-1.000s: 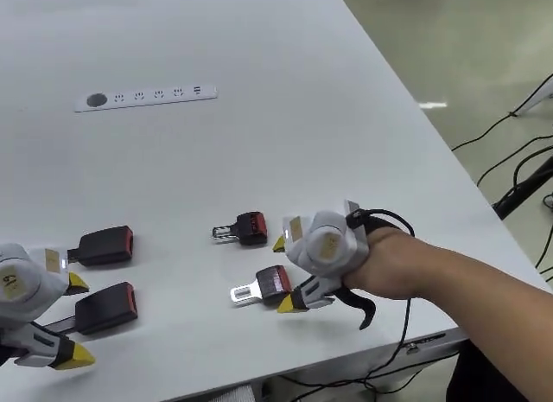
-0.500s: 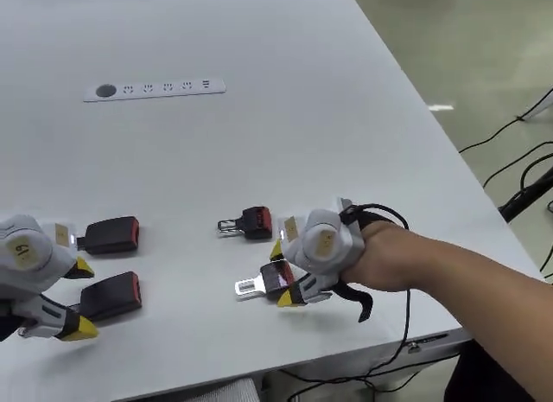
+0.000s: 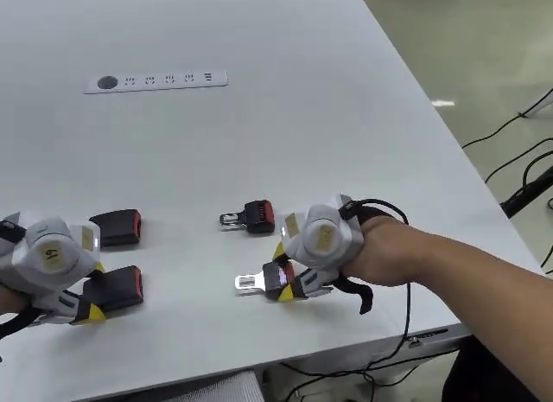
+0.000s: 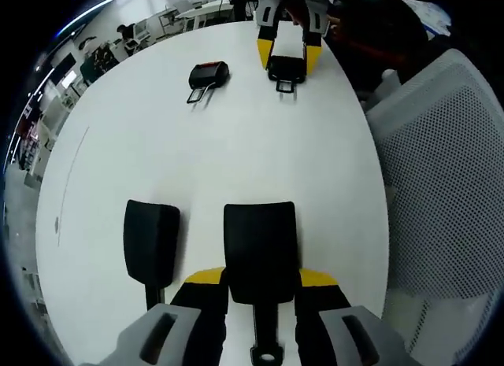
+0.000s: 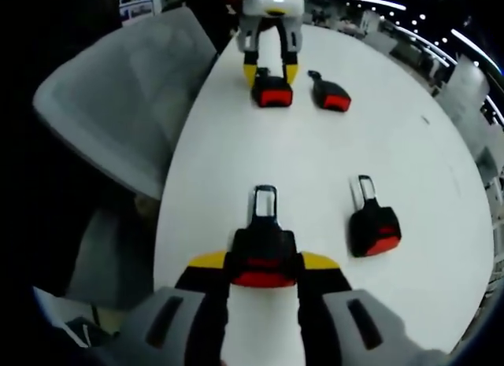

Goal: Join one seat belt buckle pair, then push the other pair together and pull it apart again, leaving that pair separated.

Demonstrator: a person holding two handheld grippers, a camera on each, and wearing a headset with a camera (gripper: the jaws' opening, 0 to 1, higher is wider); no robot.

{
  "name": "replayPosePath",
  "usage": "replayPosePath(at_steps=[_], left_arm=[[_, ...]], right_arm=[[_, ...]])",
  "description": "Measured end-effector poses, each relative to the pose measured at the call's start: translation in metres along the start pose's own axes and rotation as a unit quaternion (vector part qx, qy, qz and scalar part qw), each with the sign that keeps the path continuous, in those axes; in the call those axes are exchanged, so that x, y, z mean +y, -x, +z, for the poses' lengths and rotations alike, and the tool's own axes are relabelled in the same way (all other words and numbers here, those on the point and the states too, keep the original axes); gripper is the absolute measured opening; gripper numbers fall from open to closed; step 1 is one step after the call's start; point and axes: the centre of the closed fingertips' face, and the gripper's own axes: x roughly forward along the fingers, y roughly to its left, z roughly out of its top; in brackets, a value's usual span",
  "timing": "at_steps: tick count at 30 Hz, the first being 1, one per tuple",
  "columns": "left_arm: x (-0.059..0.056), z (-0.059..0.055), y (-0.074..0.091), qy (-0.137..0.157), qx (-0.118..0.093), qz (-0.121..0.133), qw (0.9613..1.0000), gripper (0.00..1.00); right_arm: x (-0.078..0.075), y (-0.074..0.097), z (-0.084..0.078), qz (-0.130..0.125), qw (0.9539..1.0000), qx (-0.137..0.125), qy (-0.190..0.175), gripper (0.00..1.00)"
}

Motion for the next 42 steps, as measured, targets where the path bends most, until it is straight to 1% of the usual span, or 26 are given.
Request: replayPosePath(at_steps=[1, 4, 6, 11, 13, 17, 21, 25, 30, 36, 42], left_arm=[[-0.0035, 0.0022, 0.0005, -0.004, -0.005, -0.006, 1.0, 0.33], [-0.0034, 0.0006, 0.0009, 0.009, -0.002, -0.005, 0.9999, 0.33], [-0.0035, 0.0004, 0.0008, 0.006, -0.003, -0.007, 1.0, 0.33], [-0.0041, 0.001, 0.0001, -0.006, 0.0, -0.014, 0.9999, 0.33], [-0.0041, 0.0009, 0.0, -0.005, 0.003, -0.015, 0.9999, 0.32], [-0.0047, 0.0013, -0.0001, -0.013, 0.007, -0.016, 0.9998, 0.32], [-0.0043, 0.0013, -0.0005, -0.012, 0.006, -0.022, 0.9997, 0.32], [-0.0043, 0.0014, -0.0007, -0.012, 0.009, -0.022, 0.9996, 0.32], [-0.0039, 0.0008, -0.0005, -0.009, -0.005, -0.022, 0.9997, 0.32], [-0.0038, 0.0014, -0.0006, -0.004, -0.004, -0.024, 0.9997, 0.32], [-0.0032, 0.0016, -0.0004, -0.001, -0.015, -0.024, 0.9996, 0.32]], right_arm=[[-0.0009, 0.0001, -0.0005, -0.004, 1.0, -0.001, -0.001, 0.32], [-0.0015, 0.0004, -0.0005, -0.009, 0.9999, -0.008, -0.01, 0.32], [-0.0018, 0.0001, -0.0009, -0.01, 0.9998, -0.009, -0.011, 0.32], [-0.0016, -0.0008, -0.0012, -0.012, 0.9999, 0.0, -0.008, 0.33], [-0.0018, -0.0012, -0.0014, -0.014, 0.9998, 0.003, -0.012, 0.33], [-0.0016, -0.0022, -0.0017, -0.02, 0.9997, 0.011, -0.011, 0.33], [-0.0024, -0.0025, -0.0025, -0.017, 0.9996, 0.014, -0.017, 0.33], [-0.0024, -0.0028, -0.0025, -0.012, 0.9995, 0.018, -0.022, 0.33], [-0.0021, -0.0031, -0.003, -0.009, 0.9995, 0.022, -0.023, 0.33], [-0.0021, -0.0036, -0.0029, -0.006, 0.9992, 0.029, -0.025, 0.33], [-0.0037, -0.005, -0.0017, -0.01, 0.9989, 0.034, -0.029, 0.33]])
